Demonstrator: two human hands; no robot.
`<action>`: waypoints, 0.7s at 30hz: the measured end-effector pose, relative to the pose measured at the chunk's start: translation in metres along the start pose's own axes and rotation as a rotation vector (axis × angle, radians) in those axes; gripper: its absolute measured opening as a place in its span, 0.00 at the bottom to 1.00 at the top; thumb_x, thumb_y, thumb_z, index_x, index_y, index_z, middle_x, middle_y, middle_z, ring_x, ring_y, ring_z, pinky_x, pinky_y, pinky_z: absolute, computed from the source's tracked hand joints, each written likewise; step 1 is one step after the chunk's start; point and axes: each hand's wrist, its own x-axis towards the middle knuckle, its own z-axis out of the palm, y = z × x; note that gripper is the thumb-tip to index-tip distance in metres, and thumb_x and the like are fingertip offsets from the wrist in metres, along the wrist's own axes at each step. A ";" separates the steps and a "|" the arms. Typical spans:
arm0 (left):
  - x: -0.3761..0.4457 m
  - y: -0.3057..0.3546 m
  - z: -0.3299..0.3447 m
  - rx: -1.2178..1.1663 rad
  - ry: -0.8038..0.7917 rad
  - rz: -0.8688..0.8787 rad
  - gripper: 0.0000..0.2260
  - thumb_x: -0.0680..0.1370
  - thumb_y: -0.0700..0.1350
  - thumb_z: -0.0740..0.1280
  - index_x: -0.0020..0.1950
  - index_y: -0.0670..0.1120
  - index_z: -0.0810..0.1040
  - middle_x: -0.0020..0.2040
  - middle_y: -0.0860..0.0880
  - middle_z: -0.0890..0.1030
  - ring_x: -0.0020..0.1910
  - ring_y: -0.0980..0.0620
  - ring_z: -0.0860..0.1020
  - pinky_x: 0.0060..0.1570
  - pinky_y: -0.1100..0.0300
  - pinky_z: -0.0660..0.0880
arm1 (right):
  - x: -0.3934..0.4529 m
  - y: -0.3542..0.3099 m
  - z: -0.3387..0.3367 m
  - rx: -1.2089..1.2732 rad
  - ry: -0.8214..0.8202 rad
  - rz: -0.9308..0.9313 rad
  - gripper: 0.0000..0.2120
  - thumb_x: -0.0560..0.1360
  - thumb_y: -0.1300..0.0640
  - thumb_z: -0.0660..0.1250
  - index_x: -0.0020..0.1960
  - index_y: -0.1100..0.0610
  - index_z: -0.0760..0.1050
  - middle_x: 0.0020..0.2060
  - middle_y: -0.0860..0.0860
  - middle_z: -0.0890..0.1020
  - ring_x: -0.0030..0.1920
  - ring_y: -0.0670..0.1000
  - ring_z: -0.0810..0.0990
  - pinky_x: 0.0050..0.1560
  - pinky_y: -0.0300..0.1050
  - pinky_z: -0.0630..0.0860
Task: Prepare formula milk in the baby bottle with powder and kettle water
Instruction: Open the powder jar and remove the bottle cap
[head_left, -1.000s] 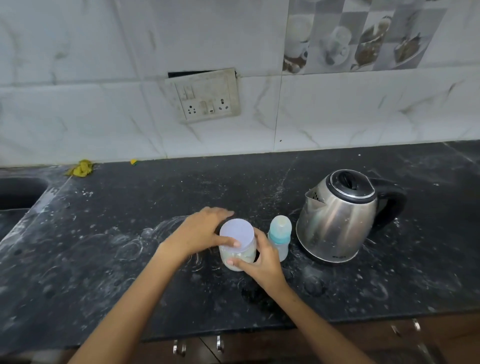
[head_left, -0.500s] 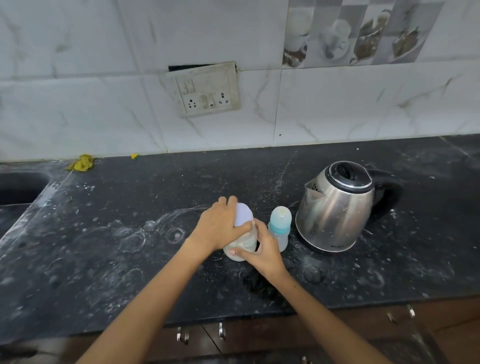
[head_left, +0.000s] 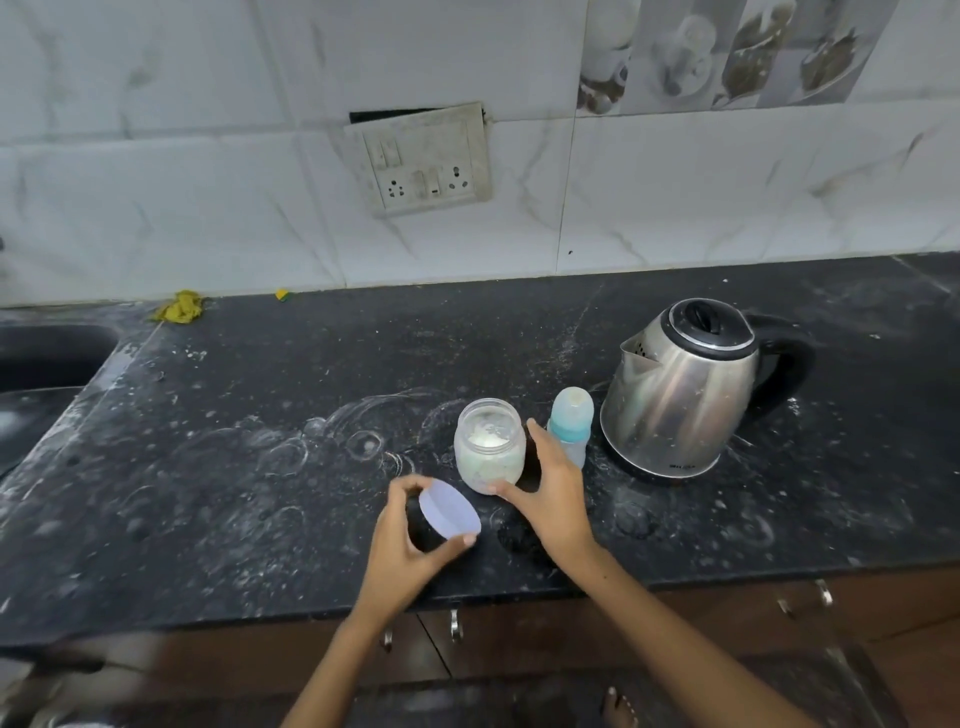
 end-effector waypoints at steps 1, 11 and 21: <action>-0.005 -0.008 0.004 0.048 0.001 -0.006 0.28 0.63 0.56 0.78 0.56 0.54 0.67 0.58 0.60 0.75 0.60 0.55 0.73 0.58 0.52 0.73 | -0.007 0.003 -0.004 -0.003 0.020 -0.015 0.37 0.67 0.55 0.79 0.72 0.61 0.68 0.69 0.54 0.74 0.70 0.52 0.71 0.69 0.37 0.63; -0.011 -0.005 0.014 0.415 0.139 0.196 0.24 0.69 0.63 0.69 0.57 0.50 0.70 0.55 0.57 0.73 0.54 0.60 0.69 0.59 0.63 0.62 | -0.021 0.039 -0.045 0.094 0.253 0.068 0.24 0.69 0.61 0.77 0.63 0.61 0.74 0.56 0.53 0.80 0.58 0.48 0.78 0.60 0.48 0.77; 0.052 0.080 0.045 0.246 0.029 0.405 0.19 0.75 0.52 0.68 0.63 0.48 0.71 0.64 0.56 0.74 0.64 0.58 0.71 0.64 0.60 0.64 | 0.031 0.035 -0.038 0.235 0.113 0.189 0.28 0.69 0.58 0.77 0.65 0.61 0.70 0.55 0.49 0.78 0.57 0.50 0.77 0.50 0.29 0.71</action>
